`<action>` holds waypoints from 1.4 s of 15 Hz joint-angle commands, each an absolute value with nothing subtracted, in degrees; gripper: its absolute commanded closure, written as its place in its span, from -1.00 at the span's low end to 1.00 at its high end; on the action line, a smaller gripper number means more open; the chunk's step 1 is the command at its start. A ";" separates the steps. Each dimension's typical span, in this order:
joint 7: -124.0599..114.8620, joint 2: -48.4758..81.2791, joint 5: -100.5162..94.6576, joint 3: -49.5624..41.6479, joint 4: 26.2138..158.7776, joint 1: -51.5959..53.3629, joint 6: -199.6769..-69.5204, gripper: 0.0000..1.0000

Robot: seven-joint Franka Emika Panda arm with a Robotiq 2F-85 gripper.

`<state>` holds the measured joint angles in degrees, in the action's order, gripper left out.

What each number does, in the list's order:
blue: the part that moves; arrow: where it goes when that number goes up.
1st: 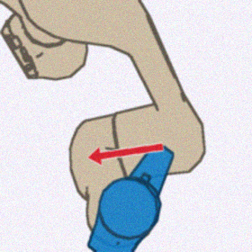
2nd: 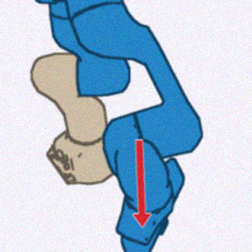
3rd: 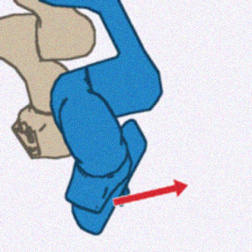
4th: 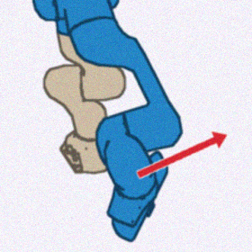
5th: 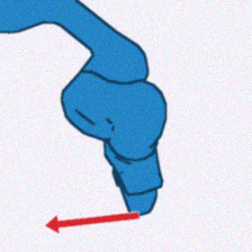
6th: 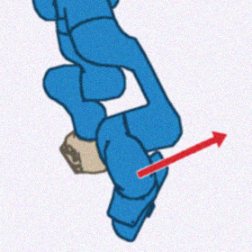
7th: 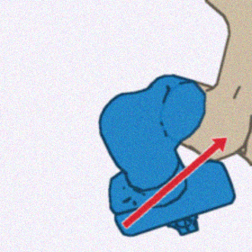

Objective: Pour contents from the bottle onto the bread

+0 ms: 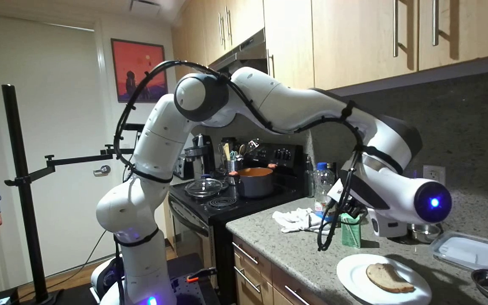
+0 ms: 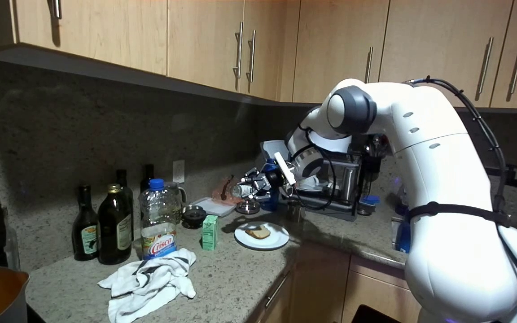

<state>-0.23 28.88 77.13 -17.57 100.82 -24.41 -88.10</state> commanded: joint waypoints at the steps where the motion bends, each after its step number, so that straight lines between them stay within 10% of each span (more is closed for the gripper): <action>1: -1.74 30.70 81.16 -16.70 99.71 -26.97 -84.16 0.46; 13: -8.77 17.99 66.55 -18.01 109.49 -14.78 -114.60 0.46; 21: -6.09 16.48 73.02 -17.29 108.77 -20.22 -105.09 0.46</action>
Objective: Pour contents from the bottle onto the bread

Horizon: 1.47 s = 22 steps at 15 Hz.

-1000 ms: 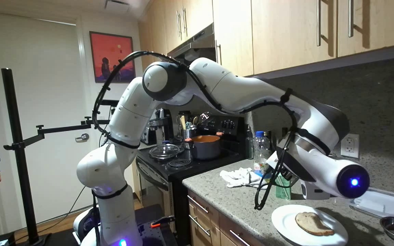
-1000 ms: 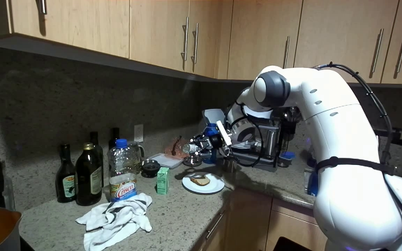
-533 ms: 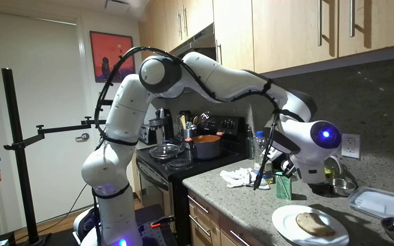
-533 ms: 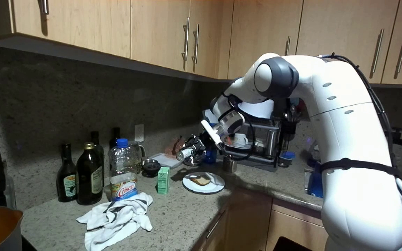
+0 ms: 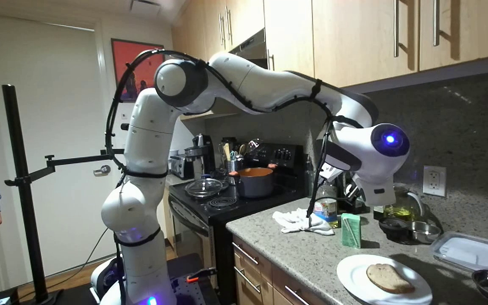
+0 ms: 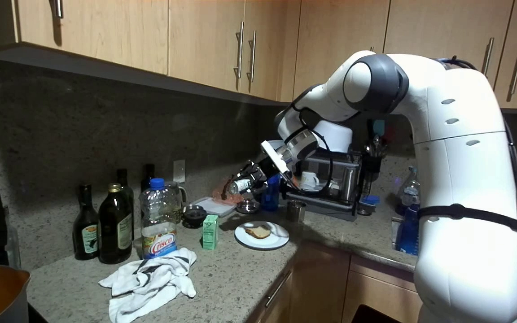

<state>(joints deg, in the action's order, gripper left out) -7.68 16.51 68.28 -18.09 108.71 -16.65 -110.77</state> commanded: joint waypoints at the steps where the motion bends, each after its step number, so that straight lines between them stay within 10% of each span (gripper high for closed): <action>1: -5.42 17.96 75.64 -17.35 107.86 -21.56 -101.99 0.46; 22: -3.14 31.33 98.58 -17.36 104.43 -29.77 -76.14 0.46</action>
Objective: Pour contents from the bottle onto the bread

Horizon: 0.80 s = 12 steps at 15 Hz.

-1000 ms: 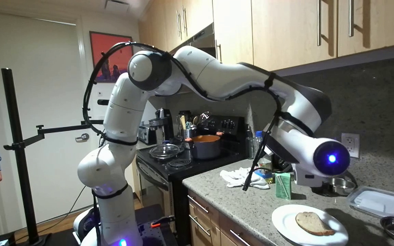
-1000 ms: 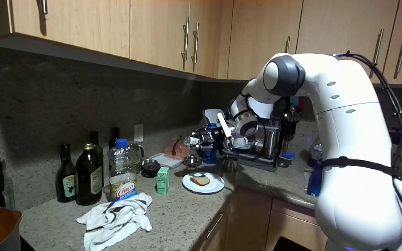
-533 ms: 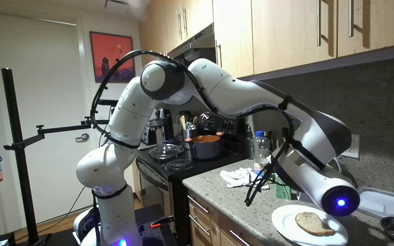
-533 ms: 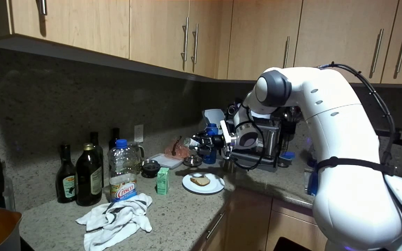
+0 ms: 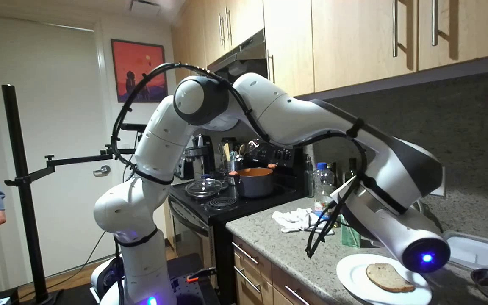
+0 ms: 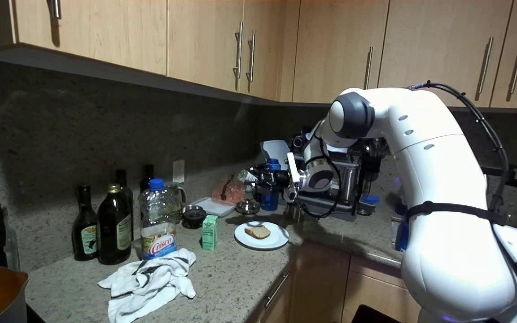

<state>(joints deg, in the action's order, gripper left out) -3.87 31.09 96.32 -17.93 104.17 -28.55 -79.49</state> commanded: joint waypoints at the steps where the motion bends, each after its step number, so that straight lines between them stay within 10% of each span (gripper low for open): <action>1: -3.04 31.48 98.81 -17.50 104.55 -29.85 -75.47 0.46; 12: 2.18 25.71 96.53 -19.03 108.28 -28.85 -72.66 0.46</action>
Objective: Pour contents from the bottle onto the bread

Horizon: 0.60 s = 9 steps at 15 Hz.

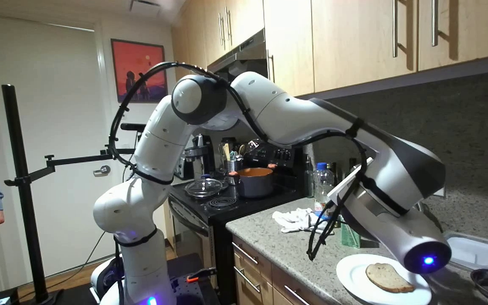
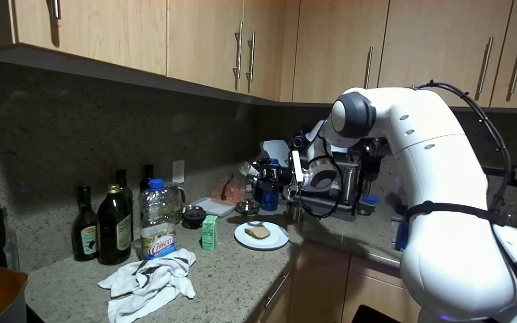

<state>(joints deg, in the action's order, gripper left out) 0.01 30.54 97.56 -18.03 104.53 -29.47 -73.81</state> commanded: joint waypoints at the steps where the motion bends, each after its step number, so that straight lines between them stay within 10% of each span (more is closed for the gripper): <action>1: 3.01 24.85 96.18 -19.24 108.80 -28.80 -72.48 0.46; 9: 2.10 28.45 97.12 -18.46 107.88 -28.95 -70.87 0.46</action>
